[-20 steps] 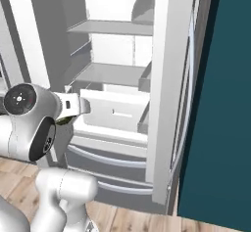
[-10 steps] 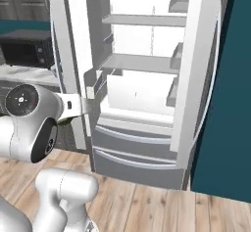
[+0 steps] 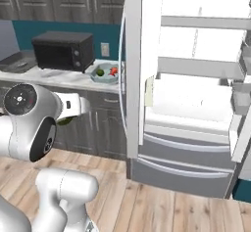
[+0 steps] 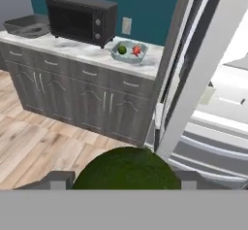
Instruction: Place one lime and one fish in each tupperware on the nearby counter, to pack two identical lunches.
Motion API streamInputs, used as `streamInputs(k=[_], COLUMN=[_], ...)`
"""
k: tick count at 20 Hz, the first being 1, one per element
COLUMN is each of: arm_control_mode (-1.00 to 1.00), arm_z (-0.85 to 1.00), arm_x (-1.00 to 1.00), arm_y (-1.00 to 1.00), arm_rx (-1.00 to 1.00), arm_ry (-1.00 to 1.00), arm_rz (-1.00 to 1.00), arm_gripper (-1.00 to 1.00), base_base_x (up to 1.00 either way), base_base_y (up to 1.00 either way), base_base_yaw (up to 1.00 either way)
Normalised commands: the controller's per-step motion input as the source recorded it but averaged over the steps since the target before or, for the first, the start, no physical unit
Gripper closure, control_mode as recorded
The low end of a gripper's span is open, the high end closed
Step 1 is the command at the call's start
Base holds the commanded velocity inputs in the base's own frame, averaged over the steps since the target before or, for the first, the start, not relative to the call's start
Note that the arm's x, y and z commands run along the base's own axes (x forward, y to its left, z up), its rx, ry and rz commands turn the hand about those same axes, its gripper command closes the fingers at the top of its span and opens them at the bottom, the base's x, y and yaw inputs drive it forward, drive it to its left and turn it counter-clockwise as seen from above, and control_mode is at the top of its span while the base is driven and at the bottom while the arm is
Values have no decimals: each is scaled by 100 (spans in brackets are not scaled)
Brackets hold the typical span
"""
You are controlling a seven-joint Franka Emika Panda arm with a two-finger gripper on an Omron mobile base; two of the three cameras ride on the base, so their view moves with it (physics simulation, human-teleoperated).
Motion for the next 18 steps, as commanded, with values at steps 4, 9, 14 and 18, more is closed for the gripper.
streamInputs(k=[4,9,14,18], arm_control_mode=[100,100,100,100], arm_z=[0,0,0,0], arm_x=[0,0,0,0], arm_y=[0,0,0,0], arm_rx=[0,0,0,0], arm_ry=[0,0,0,0], arm_rz=[0,0,0,0], arm_gripper=[100,100,100,100], base_base_x=[8,48,95,100], base_base_y=[100,100,100,100], base_base_yaw=[0,0,-2,-7])
